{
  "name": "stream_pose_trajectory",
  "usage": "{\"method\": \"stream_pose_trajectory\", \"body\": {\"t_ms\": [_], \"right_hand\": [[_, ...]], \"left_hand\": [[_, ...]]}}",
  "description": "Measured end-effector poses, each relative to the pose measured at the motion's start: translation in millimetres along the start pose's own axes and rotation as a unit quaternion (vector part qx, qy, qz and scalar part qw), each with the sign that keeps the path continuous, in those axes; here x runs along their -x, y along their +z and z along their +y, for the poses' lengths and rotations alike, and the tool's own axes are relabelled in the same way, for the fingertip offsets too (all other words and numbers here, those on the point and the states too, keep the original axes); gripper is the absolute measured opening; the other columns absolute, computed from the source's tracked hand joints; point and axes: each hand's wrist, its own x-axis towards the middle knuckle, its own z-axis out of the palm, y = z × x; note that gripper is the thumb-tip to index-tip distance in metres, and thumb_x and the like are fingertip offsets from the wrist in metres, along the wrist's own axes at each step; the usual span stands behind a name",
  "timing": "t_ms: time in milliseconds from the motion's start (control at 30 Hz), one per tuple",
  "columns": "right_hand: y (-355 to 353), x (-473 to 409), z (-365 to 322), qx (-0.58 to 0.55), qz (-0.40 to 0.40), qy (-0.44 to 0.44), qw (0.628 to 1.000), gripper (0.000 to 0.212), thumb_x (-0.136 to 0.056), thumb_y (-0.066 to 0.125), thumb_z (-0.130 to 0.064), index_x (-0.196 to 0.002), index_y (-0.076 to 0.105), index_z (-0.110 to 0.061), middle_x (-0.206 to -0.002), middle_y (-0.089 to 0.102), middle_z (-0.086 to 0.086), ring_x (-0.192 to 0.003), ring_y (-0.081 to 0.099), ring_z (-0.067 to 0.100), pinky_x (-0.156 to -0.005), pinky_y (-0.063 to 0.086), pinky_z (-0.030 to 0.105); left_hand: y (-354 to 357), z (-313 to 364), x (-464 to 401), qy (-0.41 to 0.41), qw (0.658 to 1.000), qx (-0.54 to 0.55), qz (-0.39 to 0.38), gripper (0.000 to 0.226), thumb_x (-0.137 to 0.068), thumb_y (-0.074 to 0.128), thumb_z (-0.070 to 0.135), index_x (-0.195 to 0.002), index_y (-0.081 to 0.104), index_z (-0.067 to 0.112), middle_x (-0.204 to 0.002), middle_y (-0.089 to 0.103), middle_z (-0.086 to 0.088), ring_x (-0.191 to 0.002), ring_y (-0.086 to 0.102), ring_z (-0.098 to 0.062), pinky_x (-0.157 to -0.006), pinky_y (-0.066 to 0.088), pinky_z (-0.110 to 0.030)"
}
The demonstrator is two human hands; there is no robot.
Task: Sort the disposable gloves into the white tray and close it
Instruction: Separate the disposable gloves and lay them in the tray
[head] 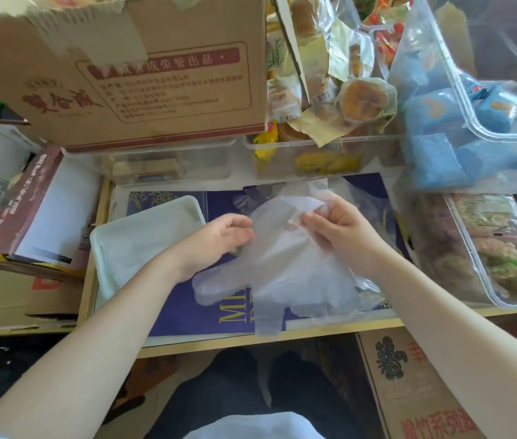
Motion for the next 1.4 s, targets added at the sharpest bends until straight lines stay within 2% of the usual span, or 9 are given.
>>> {"method": "stream_pose_trajectory", "body": {"t_ms": [200,333,467,533,733,900,1000,1100,1400], "right_hand": [[17.3,-6.9,-2.6,-0.052,-0.017,0.006,0.999,0.029,-0.097,0.042,-0.004,-0.080,0.063,-0.015,-0.037,0.042,-0.012,-0.032,0.034,0.001,-0.038,0.019,0.012],[23.1,-11.8,6.5,-0.130,0.006,0.041,0.991,0.013,-0.096,0.041,0.000,-0.097,0.054,-0.002,-0.056,0.061,-0.009,-0.044,0.051,-0.004,-0.044,0.036,0.007],[29.2,-15.6,22.9,-0.051,0.002,0.092,0.994,0.007,-0.093,0.053,-0.012,-0.099,0.054,-0.014,-0.088,0.066,0.009,-0.049,0.041,0.004,-0.043,0.034,0.015],[35.2,-14.6,35.8,-0.028,-0.057,0.131,0.989,0.033,-0.086,0.064,-0.013,-0.116,0.054,-0.019,-0.096,0.061,0.005,-0.068,0.051,0.009,-0.057,0.042,0.021],[54.9,-13.9,60.2,-0.053,-0.088,0.197,0.975,0.023,-0.083,0.064,0.002,-0.090,0.057,-0.019,-0.066,0.067,-0.009,-0.063,0.063,0.002,-0.061,0.050,0.013],[46.8,-23.8,94.2,0.336,-0.041,0.182,0.923,0.018,-0.087,0.060,-0.015,-0.104,0.057,-0.014,-0.084,0.065,0.003,-0.074,0.061,0.021,-0.063,0.045,0.025],[32.2,-30.3,110.3,0.543,0.097,0.109,0.827,0.048,-0.092,0.052,-0.029,-0.135,0.043,-0.010,-0.137,0.045,0.013,-0.121,0.044,0.034,-0.093,0.037,0.039],[21.3,-41.6,123.6,0.560,0.121,0.170,0.802,0.068,-0.094,0.046,-0.039,-0.146,0.019,-0.006,-0.154,0.019,0.014,-0.139,0.022,0.032,-0.108,0.024,0.042],[13.5,-52.1,141.4,0.532,0.201,0.073,0.819,0.014,-0.091,0.052,-0.013,-0.090,0.058,0.000,-0.096,0.056,0.019,-0.087,0.052,0.038,-0.067,0.037,0.039]], "left_hand": [[-5.2,4.5,-2.2,-0.023,0.981,0.161,-0.110,0.025,-0.082,0.054,0.036,-0.094,0.070,0.021,-0.092,0.071,0.006,-0.086,0.066,-0.009,-0.075,0.053,-0.023],[-9.2,-5.6,-7.8,-0.056,0.968,0.244,-0.001,0.009,-0.087,0.054,0.012,-0.087,0.062,0.013,-0.073,0.068,0.003,-0.065,0.064,-0.007,-0.062,0.053,-0.020],[-18.1,-15.1,-13.9,-0.002,0.983,0.107,0.149,0.019,-0.094,0.049,0.004,-0.080,0.056,0.014,-0.066,0.057,0.002,-0.053,0.053,-0.002,-0.060,0.043,-0.018],[-22.2,-17.3,-14.7,0.012,0.981,0.051,0.187,0.022,-0.095,0.048,0.006,-0.077,0.054,0.016,-0.062,0.053,0.003,-0.051,0.048,-0.004,-0.059,0.039,-0.024],[-48.7,-19.2,-13.9,0.027,0.951,-0.171,0.256,0.020,-0.096,0.045,0.021,-0.077,0.051,0.020,-0.065,0.049,0.004,-0.058,0.043,-0.011,-0.056,0.035,-0.026],[-64.1,-16.6,-12.2,0.054,0.932,-0.173,0.314,0.010,-0.096,0.047,0.022,-0.093,0.055,0.016,-0.083,0.059,-0.001,-0.075,0.053,-0.015,-0.067,0.038,-0.027],[-71.9,-22.5,-18.1,0.029,0.939,-0.181,0.290,0.013,-0.096,0.048,0.024,-0.098,0.059,0.017,-0.096,0.063,0.001,-0.090,0.057,-0.016,-0.074,0.036,-0.024],[-72.2,-30.6,-23.2,0.022,0.952,-0.187,0.240,0.022,-0.096,0.048,0.024,-0.107,0.064,0.014,-0.101,0.067,0.001,-0.095,0.060,-0.015,-0.081,0.042,-0.026],[-52.5,-37.8,-28.6,0.043,0.987,-0.141,0.070,0.015,-0.094,0.053,0.016,-0.087,0.065,0.021,-0.072,0.063,0.018,-0.069,0.055,0.004,-0.068,0.041,-0.009]]}}
